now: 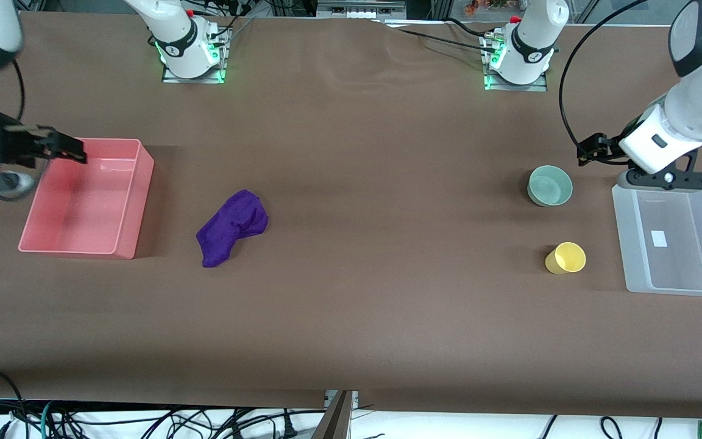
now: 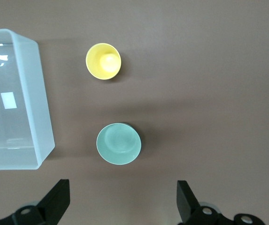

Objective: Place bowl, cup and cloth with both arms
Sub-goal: 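Move the right gripper to the purple cloth while the left gripper reaches the bowl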

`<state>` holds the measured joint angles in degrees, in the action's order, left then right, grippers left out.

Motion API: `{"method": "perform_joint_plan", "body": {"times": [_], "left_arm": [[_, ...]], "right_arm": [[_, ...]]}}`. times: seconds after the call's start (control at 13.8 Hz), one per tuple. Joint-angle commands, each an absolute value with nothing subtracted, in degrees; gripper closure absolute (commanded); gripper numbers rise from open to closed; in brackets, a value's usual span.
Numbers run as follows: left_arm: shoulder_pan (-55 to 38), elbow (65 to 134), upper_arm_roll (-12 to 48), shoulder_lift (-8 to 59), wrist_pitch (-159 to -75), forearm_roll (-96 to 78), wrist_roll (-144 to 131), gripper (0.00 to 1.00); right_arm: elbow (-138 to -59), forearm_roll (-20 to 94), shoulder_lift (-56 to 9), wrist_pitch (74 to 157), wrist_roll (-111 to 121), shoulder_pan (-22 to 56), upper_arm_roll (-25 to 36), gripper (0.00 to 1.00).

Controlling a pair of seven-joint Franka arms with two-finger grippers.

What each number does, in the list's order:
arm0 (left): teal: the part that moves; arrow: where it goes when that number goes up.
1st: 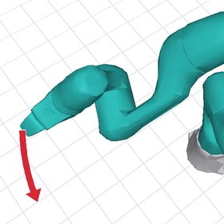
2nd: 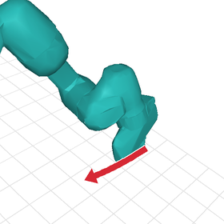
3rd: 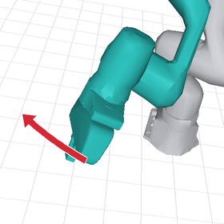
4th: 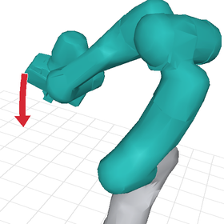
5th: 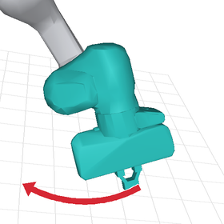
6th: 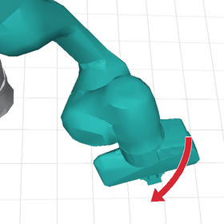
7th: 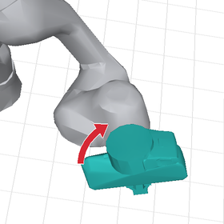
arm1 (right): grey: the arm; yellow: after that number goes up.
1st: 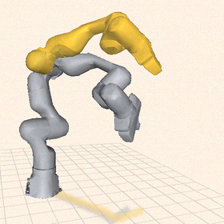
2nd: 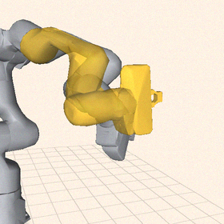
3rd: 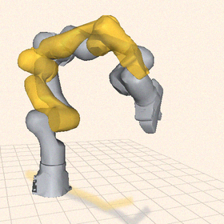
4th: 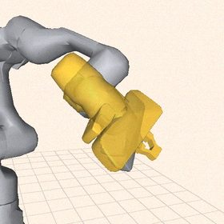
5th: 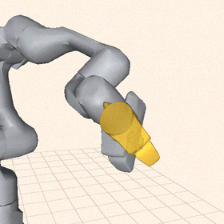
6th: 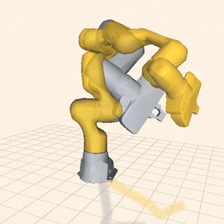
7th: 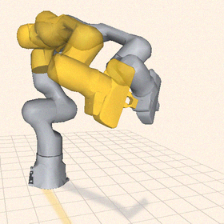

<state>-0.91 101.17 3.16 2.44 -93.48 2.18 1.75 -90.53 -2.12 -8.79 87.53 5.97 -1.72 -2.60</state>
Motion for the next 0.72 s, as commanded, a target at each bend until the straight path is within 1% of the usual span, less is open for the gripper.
{"method": "perform_joint_plan", "body": {"times": [0.0,0.07,0.14,0.29,0.43,0.65], "left_arm": [[2.0,102.0,3.3,6.1,-94.7,2.1,9.2,0.0],[3.7,103.0,3.4,7.9,-96.2,2.1,15.0,0.0],[4.0,105.8,3.4,8.7,-99.0,2.0,19.6,0.0],[5.5,113.3,3.4,8.3,-108.4,2.1,23.5,0.0],[7.2,120.2,3.4,8.4,-118.2,2.1,29.6,0.0],[8.6,129.7,3.3,9.4,-132.1,2.2,35.2,0.0]], "right_arm": [[-97.0,-0.5,-8.0,93.0,4.8,-1.7,-2.7,0.0],[-99.9,1.1,-8.0,96.6,4.6,-1.4,-3.7,0.0],[-102.7,1.5,-8.5,101.1,3.3,-1.4,-5.1,0.0],[-107.5,1.4,-10.3,108.9,-5.7,-1.3,-8.9,0.0],[-109.6,0.9,-12.7,114.2,-11.6,-0.4,-11.2,0.0],[-111.2,0.6,-18.4,120.6,-14.5,2.9,-11.2,0.0]]}}
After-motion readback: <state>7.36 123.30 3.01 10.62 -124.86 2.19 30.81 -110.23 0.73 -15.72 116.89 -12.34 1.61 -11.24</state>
